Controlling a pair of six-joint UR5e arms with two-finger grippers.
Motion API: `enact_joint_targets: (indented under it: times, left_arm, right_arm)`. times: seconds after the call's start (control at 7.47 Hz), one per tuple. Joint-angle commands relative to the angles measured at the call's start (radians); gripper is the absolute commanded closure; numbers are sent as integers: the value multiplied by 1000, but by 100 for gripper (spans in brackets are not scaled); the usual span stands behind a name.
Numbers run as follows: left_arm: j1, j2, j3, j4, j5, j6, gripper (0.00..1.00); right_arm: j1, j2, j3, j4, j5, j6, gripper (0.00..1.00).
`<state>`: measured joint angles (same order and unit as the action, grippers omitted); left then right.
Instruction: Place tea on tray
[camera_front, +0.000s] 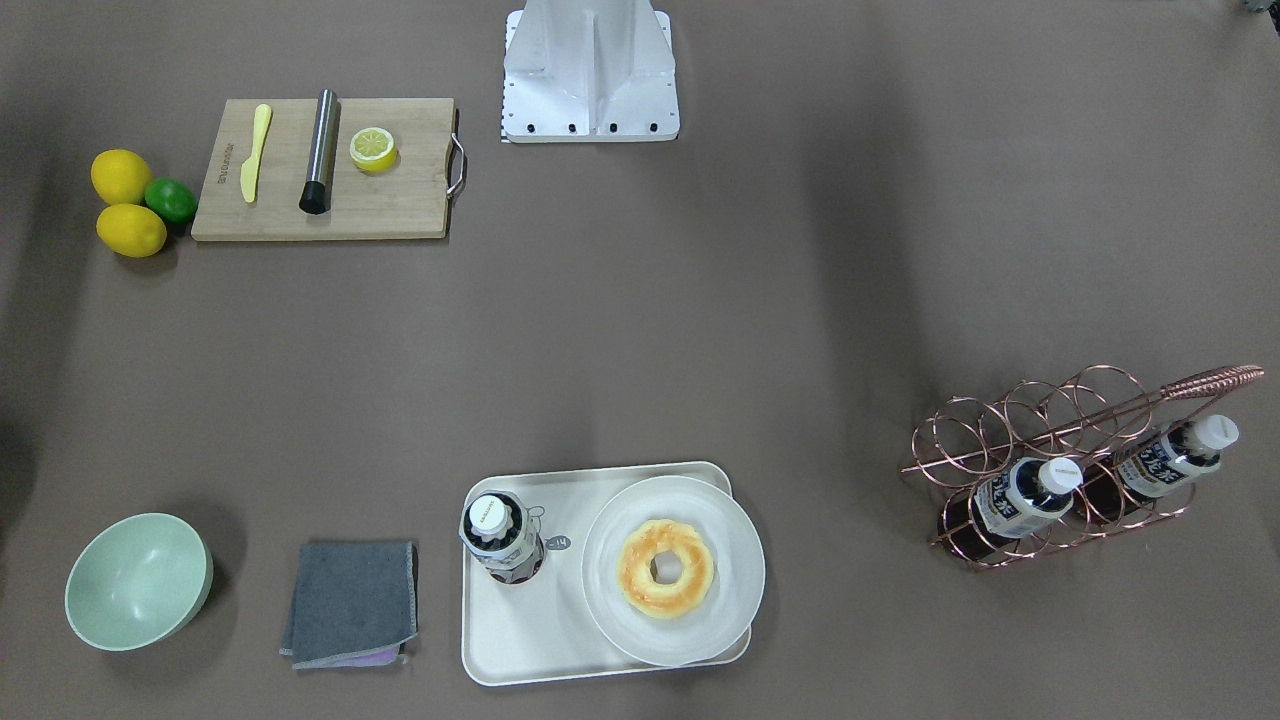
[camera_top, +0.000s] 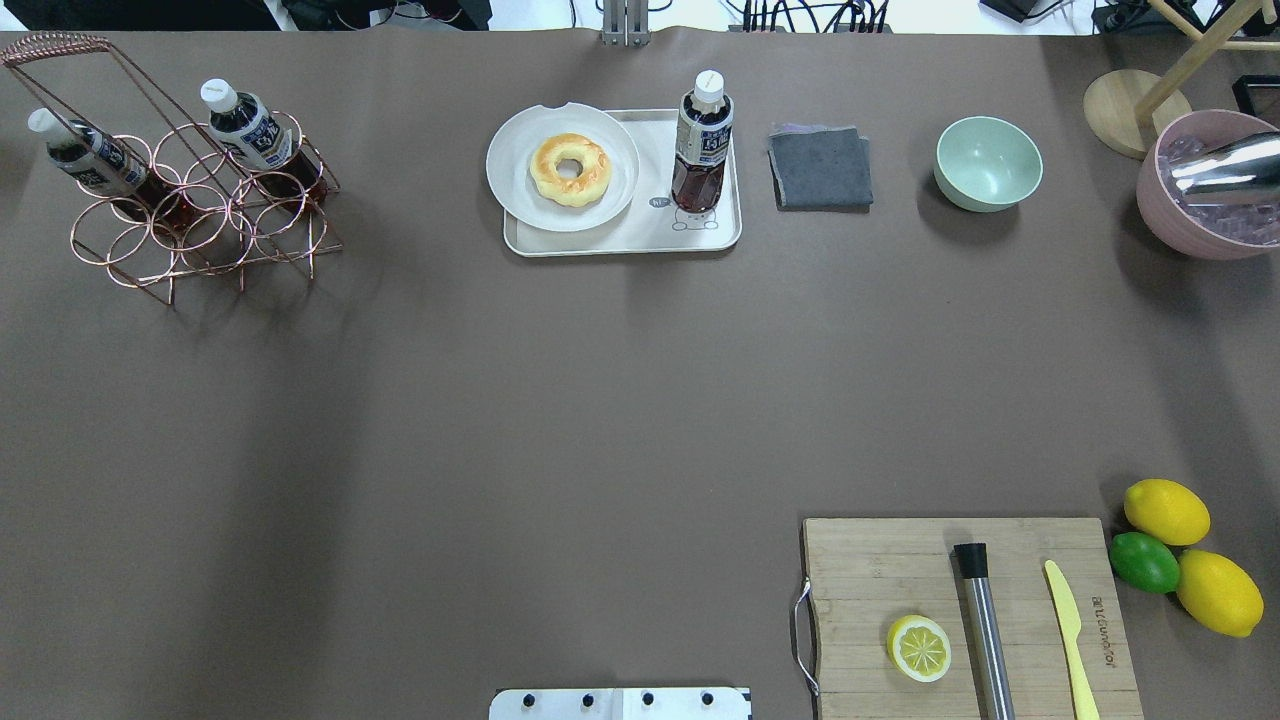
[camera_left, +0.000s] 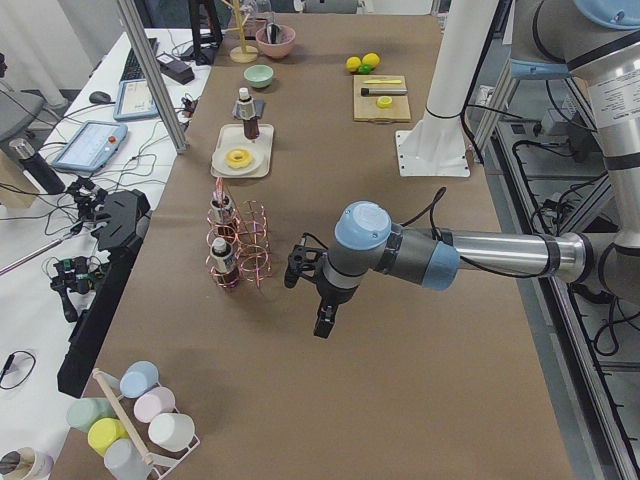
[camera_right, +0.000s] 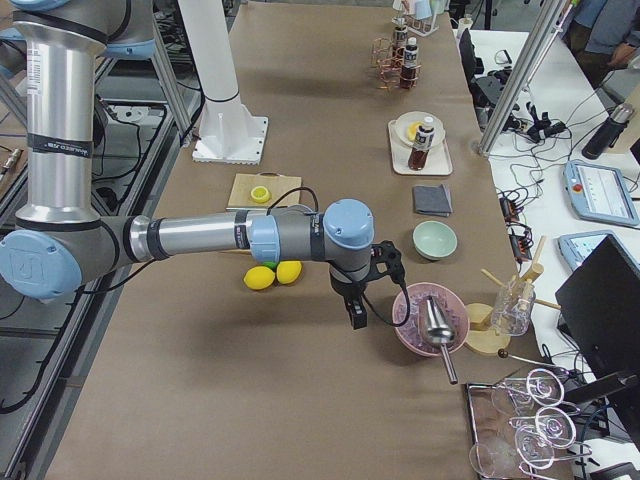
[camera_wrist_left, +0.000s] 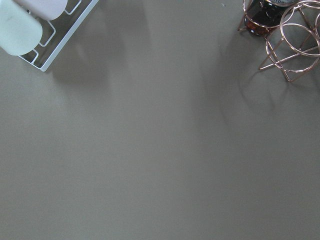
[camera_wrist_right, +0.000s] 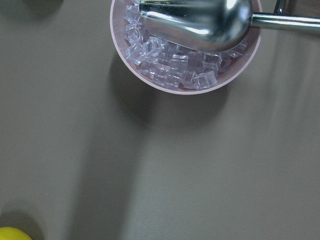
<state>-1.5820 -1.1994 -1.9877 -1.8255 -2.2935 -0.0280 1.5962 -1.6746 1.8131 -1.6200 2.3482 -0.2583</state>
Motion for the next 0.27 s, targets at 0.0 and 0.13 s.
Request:
enact_joint_targets:
  times: [0.0,0.13]
  left_arm:
    - [0,0,12,-1,0,0,3]
    - [0,1,12,-1,0,0,3]
  right_arm:
    - [1,7,2,2,3,2,0]
    - [1,9,2,2,3,4,0]
